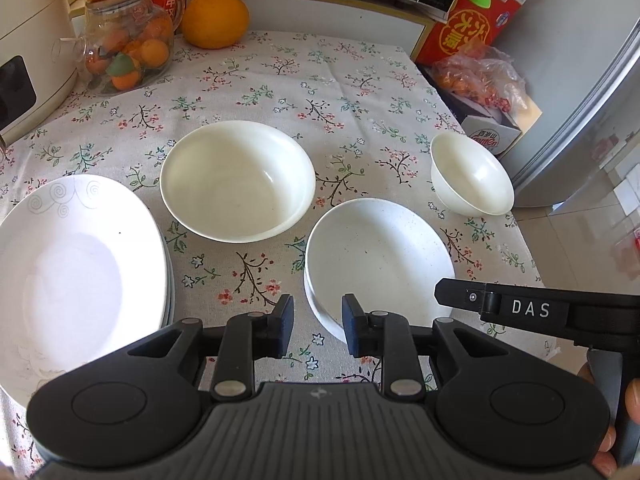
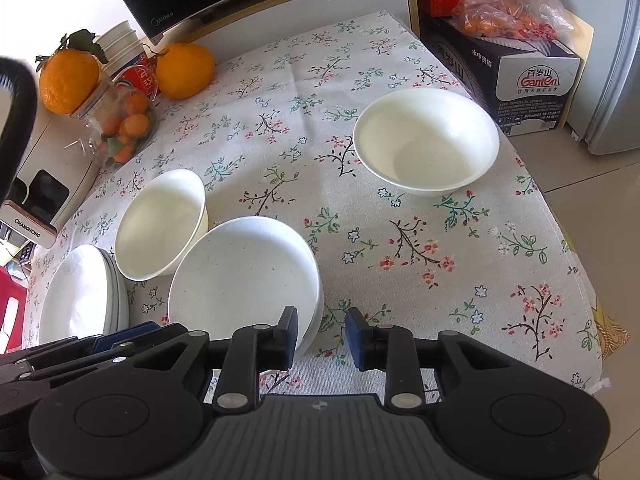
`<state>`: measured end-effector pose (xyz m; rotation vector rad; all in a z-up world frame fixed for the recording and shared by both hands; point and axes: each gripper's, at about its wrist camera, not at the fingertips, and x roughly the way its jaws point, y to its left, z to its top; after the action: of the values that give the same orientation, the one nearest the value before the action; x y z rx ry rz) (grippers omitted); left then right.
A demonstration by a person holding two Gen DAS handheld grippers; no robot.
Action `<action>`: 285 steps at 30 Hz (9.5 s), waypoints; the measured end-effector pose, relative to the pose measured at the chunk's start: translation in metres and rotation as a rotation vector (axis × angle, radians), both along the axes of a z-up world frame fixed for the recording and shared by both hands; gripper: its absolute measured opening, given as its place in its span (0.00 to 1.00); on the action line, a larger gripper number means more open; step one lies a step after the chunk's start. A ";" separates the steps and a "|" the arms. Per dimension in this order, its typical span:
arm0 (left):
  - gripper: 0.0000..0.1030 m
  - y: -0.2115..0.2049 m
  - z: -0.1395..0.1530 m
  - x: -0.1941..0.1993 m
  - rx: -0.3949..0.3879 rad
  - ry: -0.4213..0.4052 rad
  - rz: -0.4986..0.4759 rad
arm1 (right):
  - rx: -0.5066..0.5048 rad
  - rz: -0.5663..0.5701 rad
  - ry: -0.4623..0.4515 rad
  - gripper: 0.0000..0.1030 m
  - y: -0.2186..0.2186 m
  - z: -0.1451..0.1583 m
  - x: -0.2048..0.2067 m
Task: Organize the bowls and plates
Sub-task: 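Lower the cream bowl into the white bowl and open both grippers, then close both grippers on the rim of the nested bowls, then lift the nested bowls with both grippers and carry them over the small white bowl, then lower the nested bowls into the small white bowl and open both grippers, then close both grippers on the bowl stack rim and lift it, then hold the bowl stack rim with both grippers and lift it off the tablecloth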
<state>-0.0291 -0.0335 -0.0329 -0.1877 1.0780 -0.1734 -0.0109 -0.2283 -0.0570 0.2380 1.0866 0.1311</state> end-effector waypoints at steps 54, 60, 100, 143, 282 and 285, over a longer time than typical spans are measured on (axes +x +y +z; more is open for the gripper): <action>0.30 0.096 -0.005 0.079 -0.063 -0.037 0.153 | 0.080 0.078 -0.085 0.29 0.077 0.000 0.089; 0.30 0.098 -0.012 0.082 -0.062 -0.017 0.156 | 0.073 0.108 -0.069 0.29 0.086 -0.007 0.092; 0.17 0.095 -0.001 0.078 -0.073 -0.077 0.132 | 0.113 0.108 -0.100 0.05 0.085 -0.004 0.096; 0.17 0.011 0.026 0.022 -0.050 -0.099 -0.065 | 0.081 0.024 -0.167 0.10 0.001 0.039 0.024; 0.09 -0.058 0.013 0.095 -0.136 -0.099 -0.036 | 0.073 -0.189 -0.167 0.08 -0.074 0.015 0.077; 0.09 -0.055 0.016 0.091 -0.143 -0.102 -0.036 | 0.071 -0.180 -0.172 0.10 -0.072 0.017 0.075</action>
<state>0.0621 -0.0881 -0.0173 -0.2848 0.9685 -0.2898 0.0643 -0.3001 -0.0404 0.3801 0.8866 0.0285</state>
